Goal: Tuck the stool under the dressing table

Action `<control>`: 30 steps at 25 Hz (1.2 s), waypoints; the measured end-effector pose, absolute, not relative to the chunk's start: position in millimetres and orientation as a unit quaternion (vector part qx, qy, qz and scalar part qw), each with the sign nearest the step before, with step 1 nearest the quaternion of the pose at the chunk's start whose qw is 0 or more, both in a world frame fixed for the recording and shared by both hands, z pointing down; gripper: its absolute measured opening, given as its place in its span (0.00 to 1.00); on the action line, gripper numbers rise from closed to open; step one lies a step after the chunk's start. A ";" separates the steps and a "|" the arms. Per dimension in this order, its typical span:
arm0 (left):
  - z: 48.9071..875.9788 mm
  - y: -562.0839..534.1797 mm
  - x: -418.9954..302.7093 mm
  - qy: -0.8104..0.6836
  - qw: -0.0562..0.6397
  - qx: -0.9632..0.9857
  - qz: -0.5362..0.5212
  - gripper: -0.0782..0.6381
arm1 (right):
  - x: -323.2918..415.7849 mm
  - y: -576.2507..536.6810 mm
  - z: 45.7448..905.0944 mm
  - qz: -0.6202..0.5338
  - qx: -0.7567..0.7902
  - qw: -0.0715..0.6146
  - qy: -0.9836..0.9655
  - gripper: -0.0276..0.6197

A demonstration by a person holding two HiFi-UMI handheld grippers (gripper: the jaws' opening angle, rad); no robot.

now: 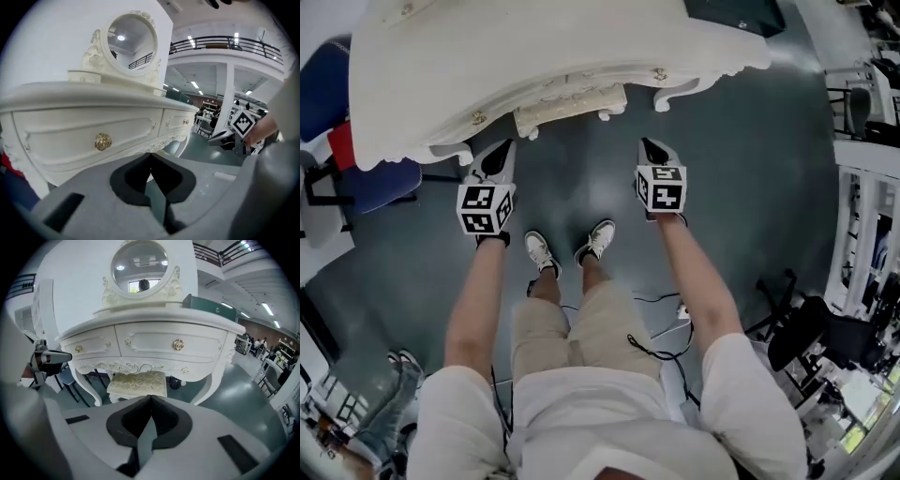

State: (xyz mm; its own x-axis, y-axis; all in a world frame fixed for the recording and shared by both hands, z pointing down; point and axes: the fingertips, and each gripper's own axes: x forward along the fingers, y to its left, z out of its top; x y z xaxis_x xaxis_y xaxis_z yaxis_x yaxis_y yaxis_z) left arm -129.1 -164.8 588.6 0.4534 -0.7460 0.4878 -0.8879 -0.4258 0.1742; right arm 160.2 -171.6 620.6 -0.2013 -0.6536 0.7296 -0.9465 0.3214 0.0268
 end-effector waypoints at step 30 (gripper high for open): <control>300.0 -78.7 -161.4 -0.532 0.093 0.841 0.046 0.13 | 193.2 -102.7 343.7 0.191 0.577 0.141 -0.782 0.04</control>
